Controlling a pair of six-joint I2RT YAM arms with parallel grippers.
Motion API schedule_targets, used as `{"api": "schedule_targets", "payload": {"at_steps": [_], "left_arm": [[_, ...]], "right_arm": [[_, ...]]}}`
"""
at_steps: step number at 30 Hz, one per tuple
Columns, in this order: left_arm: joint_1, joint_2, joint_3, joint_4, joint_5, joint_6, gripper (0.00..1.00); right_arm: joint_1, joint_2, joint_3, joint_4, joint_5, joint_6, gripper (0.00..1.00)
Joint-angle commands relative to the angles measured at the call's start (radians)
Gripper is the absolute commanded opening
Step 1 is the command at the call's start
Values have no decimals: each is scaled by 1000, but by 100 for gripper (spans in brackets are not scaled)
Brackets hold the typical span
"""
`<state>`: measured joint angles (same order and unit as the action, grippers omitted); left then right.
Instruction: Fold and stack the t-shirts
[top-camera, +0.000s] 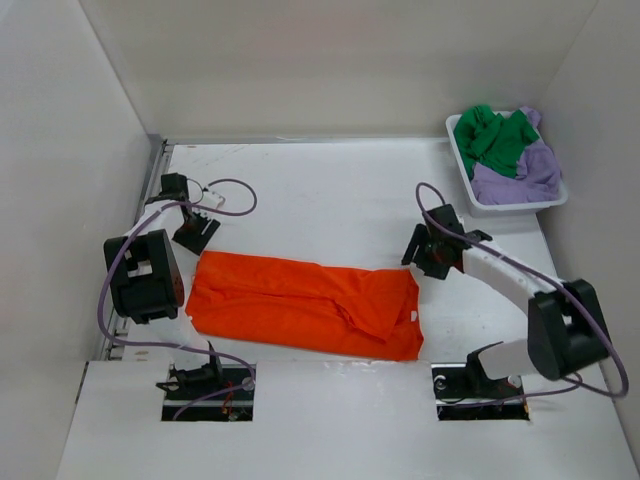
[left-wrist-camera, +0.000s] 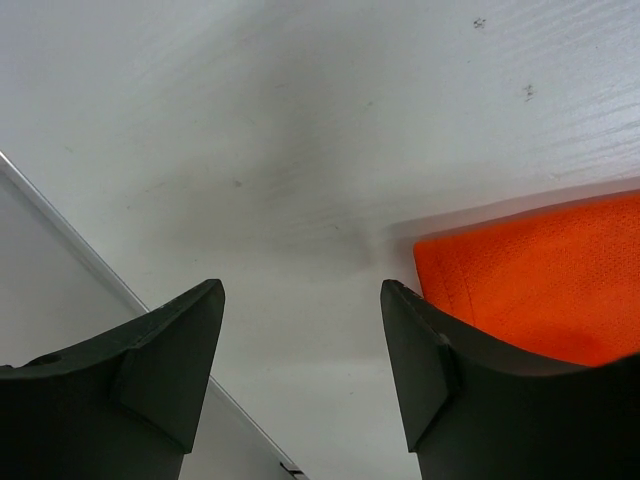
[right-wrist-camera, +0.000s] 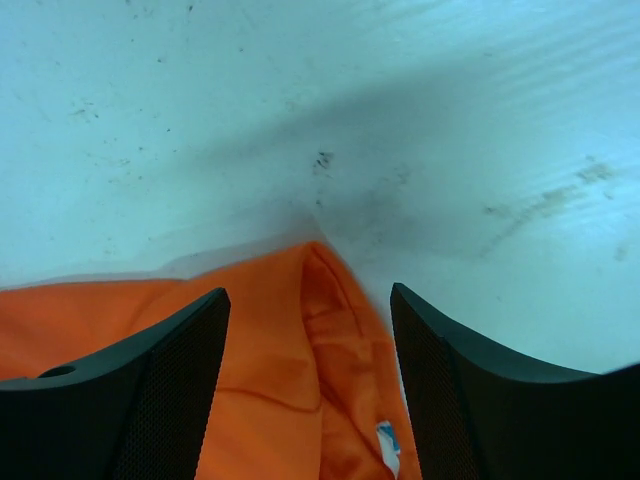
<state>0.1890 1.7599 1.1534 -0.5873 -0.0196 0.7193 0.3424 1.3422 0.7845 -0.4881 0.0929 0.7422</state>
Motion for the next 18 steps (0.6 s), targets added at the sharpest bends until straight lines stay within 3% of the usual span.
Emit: {"api": "schedule_targets", "payload": {"at_steps": [1,4,7,13,15,18], "left_arm": [[2,-23,11,4,9,0,62],[2,-42,-7,-6,20,-6,58],[2,-51,-37,-22,43,-8,50],[4,-30,-67,-13,20,-26,25],[14,-27,-60,-13,7,-38,20],[40,-25,-44,-19,-3,-47,16]], "right_arm": [[29,99,79,56,-76,-92,70],[59,141,84,54,-87,-86,68],[68,172,67,51,-100,-86,58],[57,225,108,57,-124,-101,10],[40,259,177,49,-121,-127,2],[30,363,318,20,-122,-176,0]]}}
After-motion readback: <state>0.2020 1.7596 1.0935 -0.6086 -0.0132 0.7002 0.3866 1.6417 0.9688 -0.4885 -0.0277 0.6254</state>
